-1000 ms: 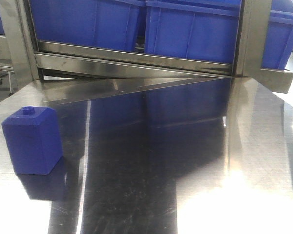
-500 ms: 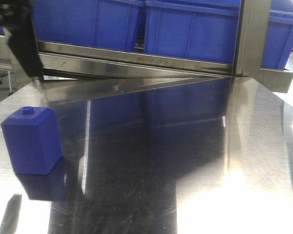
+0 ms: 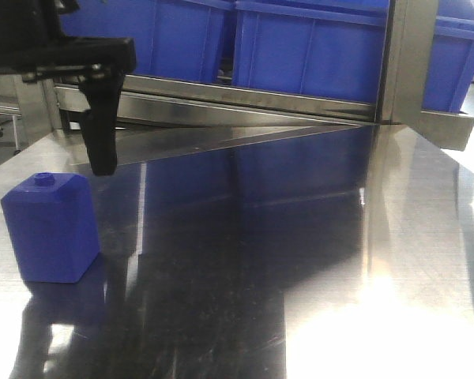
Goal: Pick and sort blue part to right shelf
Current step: 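Move the left gripper down toward the remaining blue bottle, then close the left gripper around the blue bottle's body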
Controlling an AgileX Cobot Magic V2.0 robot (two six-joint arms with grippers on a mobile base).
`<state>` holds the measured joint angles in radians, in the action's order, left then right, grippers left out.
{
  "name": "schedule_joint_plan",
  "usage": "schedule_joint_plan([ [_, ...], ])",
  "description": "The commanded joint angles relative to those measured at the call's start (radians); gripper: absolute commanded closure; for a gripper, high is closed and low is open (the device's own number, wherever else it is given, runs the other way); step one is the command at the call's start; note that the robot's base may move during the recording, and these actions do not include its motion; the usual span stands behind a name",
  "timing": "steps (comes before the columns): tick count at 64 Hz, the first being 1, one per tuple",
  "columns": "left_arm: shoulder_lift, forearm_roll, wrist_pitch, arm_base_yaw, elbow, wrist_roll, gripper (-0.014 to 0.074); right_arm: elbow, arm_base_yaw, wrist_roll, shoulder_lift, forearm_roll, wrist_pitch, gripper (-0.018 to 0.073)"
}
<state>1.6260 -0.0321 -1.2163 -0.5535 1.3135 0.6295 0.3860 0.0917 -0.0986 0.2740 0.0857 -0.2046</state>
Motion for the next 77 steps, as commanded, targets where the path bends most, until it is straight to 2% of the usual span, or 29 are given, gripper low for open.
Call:
schedule_joint_plan([
  [1,-0.015,0.010,-0.030,-0.007,0.031,0.011,-0.0095,0.029,-0.005,0.009,0.008,0.011,0.090,0.0157],
  [17,0.026,0.010,0.000,-0.007,0.025,0.006,-0.0095,0.029,-0.005,0.009,0.008,0.011,0.090,0.0157],
  [37,0.026,0.020,0.088,-0.007,-0.080,0.004,-0.0095,0.029,-0.005,0.009,0.008,0.011,0.090,0.0157],
  [63,0.026,0.020,0.124,-0.007,-0.079,0.004,-0.0094,0.029,-0.005,0.009,0.008,0.011,0.090,0.0157],
  [72,0.026,0.022,0.122,-0.007,-0.079,-0.046,-0.0092,0.029,-0.005,0.009,0.008,0.011,0.090,0.0157],
  [77,0.026,0.026,0.121,-0.007,-0.079,-0.048,-0.0062,0.029,-0.005,0.009,0.008,0.011,0.090,0.0157],
])
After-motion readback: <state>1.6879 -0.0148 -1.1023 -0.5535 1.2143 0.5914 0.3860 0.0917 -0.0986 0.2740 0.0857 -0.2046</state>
